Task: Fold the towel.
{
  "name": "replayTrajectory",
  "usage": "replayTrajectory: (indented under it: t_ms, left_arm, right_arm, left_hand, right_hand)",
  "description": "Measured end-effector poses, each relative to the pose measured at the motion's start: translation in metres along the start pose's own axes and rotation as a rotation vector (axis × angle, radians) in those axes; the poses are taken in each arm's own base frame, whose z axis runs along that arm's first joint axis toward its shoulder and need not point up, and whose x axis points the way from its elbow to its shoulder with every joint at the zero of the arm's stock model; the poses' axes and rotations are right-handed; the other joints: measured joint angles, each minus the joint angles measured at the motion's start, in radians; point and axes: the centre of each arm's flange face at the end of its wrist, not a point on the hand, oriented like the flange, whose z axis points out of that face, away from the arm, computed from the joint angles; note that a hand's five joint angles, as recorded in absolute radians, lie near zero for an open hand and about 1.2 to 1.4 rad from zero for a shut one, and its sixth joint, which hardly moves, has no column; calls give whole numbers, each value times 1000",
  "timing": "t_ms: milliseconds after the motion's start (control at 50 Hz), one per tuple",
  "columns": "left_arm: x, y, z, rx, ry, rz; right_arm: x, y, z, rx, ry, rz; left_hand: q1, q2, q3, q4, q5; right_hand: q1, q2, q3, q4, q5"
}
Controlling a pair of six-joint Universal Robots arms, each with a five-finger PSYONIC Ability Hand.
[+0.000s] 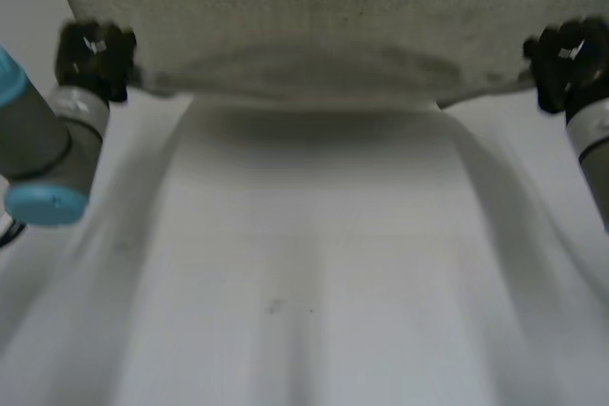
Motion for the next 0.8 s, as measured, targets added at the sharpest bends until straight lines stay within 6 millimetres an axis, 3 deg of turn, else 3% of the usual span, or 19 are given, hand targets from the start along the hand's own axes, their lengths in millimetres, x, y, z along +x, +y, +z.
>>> replayTrajectory:
  t_ms: [80,100,180,240,300,380,480,540,660,800]
  left_arm:
    - [22,48,-22,-116,55,7]
    - [22,48,-22,-116,55,7]
    - [40,87,-50,-234,107,14]
    - [44,98,-68,-305,138,21]
    - [44,100,-85,-371,168,32]
    - [38,93,-120,-498,222,57]
    - [19,68,-169,-684,278,86]
    - [13,56,-184,-734,296,94]
    - [6,43,-180,-715,295,119]
    - [13,58,-136,-644,280,158]
  right_arm:
    - [-29,32,-21,-100,-107,20]
    - [-29,32,-21,-100,-107,20]
    - [-52,57,-42,-207,-202,35]
    - [-58,63,-54,-270,-253,28]
    - [-59,64,-65,-333,-300,8]
    - [-44,60,-90,-476,-390,-58]
    - [-14,42,-124,-628,-499,-155]
    - [-5,33,-133,-651,-522,-183]
    - [2,26,-130,-615,-487,-205]
    - [-4,45,-93,-535,-382,-187]
  left_hand:
    - [0,0,0,0,0]
    - [0,0,0,0,0]
    - [1,0,0,0,0]
    - [1,0,0,0,0]
    - [1,0,0,0,0]
    - [1,0,0,0,0]
    - [1,0,0,0,0]
    - [1,0,0,0,0]
    - [1,0,0,0,0]
    - [1,0,0,0,0]
  right_hand:
    - [0,0,0,0,0]
    - [0,0,0,0,0]
    - [0,0,0,0,0]
    - [0,0,0,0,0]
    - [0,0,0,0,0]
    - [0,0,0,0,0]
    - [0,0,0,0,0]
    - [0,0,0,0,0]
    - [0,0,0,0,0]
    - [0,0,0,0,0]
